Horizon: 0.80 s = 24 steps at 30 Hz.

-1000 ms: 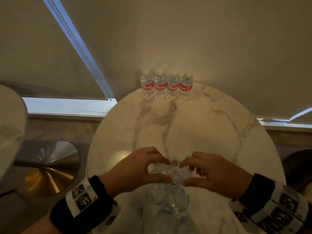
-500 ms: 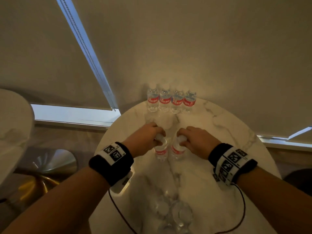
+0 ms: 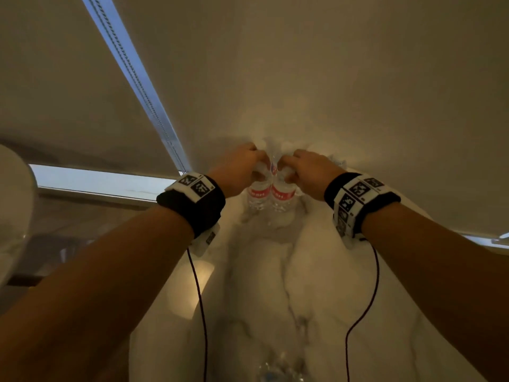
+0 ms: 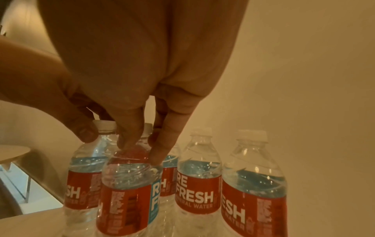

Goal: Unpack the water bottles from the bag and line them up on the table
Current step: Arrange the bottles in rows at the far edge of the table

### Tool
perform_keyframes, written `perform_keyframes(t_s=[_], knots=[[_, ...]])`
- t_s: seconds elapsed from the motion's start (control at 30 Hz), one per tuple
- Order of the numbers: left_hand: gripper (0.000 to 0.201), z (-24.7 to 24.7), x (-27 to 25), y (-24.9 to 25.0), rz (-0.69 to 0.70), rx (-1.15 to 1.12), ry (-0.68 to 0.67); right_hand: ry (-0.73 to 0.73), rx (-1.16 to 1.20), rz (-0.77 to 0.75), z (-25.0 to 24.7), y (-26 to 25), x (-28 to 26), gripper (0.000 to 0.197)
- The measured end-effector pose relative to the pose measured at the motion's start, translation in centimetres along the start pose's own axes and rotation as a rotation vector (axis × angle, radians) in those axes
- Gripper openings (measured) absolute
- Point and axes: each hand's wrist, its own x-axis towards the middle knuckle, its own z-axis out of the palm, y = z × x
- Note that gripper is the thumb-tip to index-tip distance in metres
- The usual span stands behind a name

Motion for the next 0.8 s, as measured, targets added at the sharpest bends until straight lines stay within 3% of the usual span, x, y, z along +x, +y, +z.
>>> perform_keyframes(t_s=[0.17, 0.37, 0.47, 0.6, 0.73, 0.8], knots=[[0.041, -0.3, 0.2, -0.3, -0.022, -0.049, 0.010, -0.011, -0.019, -0.001, -0.3, 0.3, 0.5, 0.033], [0.080, 0.1, -3.0, -0.7, -0.113, -0.124, 0.075, 0.019, 0.101, 0.087, -1.1, 0.0, -4.1, 0.076], [0.072, 0.3, -6.8, -0.3, -0.124, -0.166, 0.156, 0.050, 0.147, 0.098, -1.3, -0.9, -8.9, 0.072], [0.049, 1.5, -13.8, 2.3, -0.104, -0.210, 0.153, 0.000, 0.178, 0.063, 0.3, -2.7, -16.5, 0.055], [0.028, 3.8, -22.2, 6.3, -0.067, -0.399, 0.033, -0.054, 0.311, -0.026, 3.5, -5.1, -24.5, 0.041], [0.031, 5.0, -26.2, 8.3, -0.059, -0.441, -0.053, -0.095, 0.371, -0.059, 5.2, -6.2, -28.1, 0.042]])
